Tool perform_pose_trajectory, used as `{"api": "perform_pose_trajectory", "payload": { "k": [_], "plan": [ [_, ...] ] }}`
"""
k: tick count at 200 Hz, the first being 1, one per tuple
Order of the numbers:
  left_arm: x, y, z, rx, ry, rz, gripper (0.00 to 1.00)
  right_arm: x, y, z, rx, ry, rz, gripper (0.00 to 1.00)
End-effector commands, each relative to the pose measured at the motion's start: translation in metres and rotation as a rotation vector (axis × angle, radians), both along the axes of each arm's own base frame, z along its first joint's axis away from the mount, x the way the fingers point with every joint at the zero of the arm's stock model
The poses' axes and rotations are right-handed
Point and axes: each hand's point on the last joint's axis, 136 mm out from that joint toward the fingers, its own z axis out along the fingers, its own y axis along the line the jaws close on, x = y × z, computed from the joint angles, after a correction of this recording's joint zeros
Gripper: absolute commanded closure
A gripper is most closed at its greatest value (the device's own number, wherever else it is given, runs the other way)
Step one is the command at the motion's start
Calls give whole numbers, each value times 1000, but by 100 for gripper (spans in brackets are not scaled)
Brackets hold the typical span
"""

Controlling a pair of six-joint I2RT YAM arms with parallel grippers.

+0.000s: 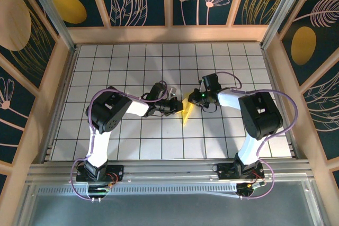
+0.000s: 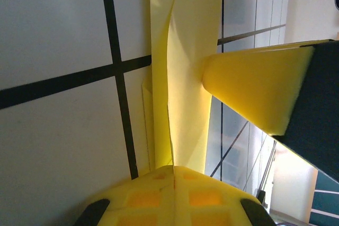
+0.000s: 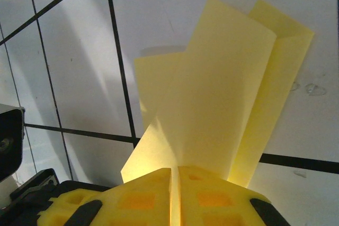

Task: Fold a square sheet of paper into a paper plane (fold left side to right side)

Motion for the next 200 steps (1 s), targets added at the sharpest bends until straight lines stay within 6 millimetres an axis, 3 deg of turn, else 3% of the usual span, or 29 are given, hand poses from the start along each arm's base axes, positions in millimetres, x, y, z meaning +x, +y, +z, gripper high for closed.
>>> {"api": "perform_pose_trajectory", "payload": {
  "k": [1, 15, 20, 164, 200],
  "plan": [
    [-8, 23, -58, 182, 60, 47, 99, -2, -3, -6, -38, 10, 1, 89],
    [-9, 23, -59, 182, 61, 43, 99, -3, -4, -7, -44, 11, -1, 90],
    [-2, 16, -51, 164, 39, 43, 98, -4, -4, -7, -44, 13, -1, 90],
    [-6, 9, -55, 167, 50, 18, 95, -22, -14, -31, -56, 52, -29, 93],
    [-1, 12, -40, 163, 5, 41, 89, -30, -17, -40, -61, 66, -30, 95]
  ]
}}
